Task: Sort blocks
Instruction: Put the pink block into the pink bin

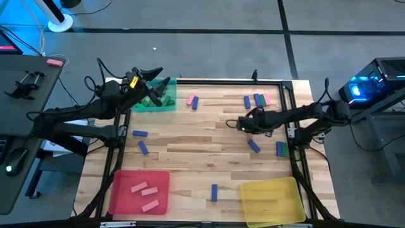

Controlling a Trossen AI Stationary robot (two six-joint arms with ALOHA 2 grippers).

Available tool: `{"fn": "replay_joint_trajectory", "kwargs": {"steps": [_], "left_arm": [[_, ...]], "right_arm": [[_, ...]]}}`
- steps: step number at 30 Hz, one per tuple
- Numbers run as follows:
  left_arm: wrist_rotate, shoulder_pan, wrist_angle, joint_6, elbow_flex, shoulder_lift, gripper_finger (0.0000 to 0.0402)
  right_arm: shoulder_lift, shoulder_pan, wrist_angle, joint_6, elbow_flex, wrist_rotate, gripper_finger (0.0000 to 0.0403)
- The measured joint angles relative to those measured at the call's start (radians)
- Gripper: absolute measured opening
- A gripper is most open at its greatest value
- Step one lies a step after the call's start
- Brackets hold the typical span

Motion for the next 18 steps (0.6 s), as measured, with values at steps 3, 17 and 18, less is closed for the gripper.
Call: {"fn": "replay_joint_trajectory", "kwargs": {"steps": [3, 17, 18], "left_arm": [[0.0, 0.0, -0.004, 0.0, 0.0, 0.0, 0.0266], [0.0, 0.0, -0.001, 0.002, 0.0, 0.0, 0.0266], [0.0, 0.0, -0.002, 0.001, 0.0, 0.0, 0.0266]], "right_arm": [[0.001, -0.02, 0.087, -0.06, 0.0, -0.012, 0.0], [-0.055, -0.057, -0.336, -0.595, 0.305, -0.144, 0.0006], [-0.055, -0.073, -0.345, -0.629, 0.305, -0.185, 0.0013]]}}
